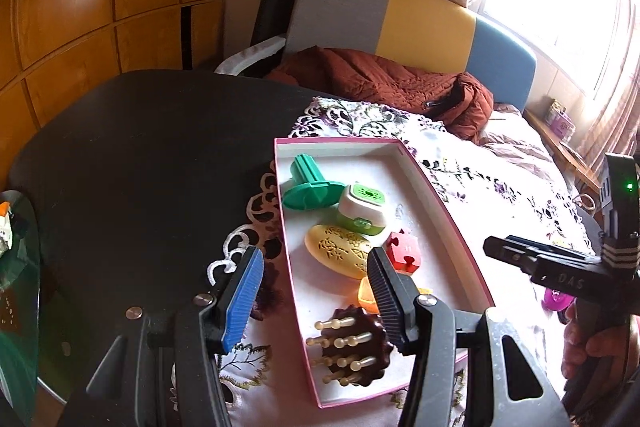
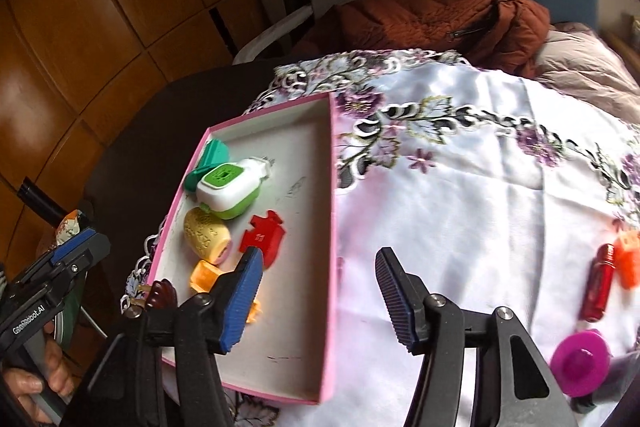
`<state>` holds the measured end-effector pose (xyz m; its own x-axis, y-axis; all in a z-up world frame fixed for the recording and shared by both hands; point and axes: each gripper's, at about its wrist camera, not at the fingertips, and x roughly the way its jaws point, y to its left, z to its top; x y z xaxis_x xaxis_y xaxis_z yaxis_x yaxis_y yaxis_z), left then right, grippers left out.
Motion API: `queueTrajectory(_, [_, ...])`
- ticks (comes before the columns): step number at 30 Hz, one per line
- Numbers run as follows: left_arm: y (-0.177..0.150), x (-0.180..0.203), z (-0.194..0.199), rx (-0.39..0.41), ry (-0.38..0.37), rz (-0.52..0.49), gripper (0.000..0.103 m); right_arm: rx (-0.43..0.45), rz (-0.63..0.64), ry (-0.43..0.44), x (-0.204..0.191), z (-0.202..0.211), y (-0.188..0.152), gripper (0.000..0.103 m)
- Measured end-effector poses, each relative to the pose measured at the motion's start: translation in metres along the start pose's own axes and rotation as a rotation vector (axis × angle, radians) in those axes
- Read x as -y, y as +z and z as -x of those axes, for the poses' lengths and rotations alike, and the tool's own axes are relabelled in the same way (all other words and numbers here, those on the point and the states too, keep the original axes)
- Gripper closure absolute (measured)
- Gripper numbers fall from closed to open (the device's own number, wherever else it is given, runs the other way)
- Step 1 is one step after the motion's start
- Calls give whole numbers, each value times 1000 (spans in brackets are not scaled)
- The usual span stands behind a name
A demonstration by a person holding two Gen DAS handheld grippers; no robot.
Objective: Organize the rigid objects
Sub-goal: 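Move both tools back toward the magenta cup and orange cubes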
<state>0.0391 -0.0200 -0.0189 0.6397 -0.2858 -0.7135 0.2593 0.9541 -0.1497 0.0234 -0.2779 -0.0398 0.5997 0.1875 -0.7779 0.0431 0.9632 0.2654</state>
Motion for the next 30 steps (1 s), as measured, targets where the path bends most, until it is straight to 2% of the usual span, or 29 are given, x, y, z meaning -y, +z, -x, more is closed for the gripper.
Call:
queueTrajectory(10, [-2,22,2,-5,-27,-60,48,66,-88,-111,60,40,-3,29])
queueTrajectory(19, [-3,52,-1,-17,-57,-133,48,128,-211,-251,139,84,-9,21])
queueTrajectory(20, [-3,57,-2,-19,-64,-143,48,137,-233,-270,149,88,-11,18])
queueTrajectory(25, [-3,87,-5,-33,-96,-208,48,194,-390,-355,205,107,-29,16])
queueTrajectory(30, [-7,120,-13,-64,-144,-271,48,216,-617,-383,251,116,-52,16])
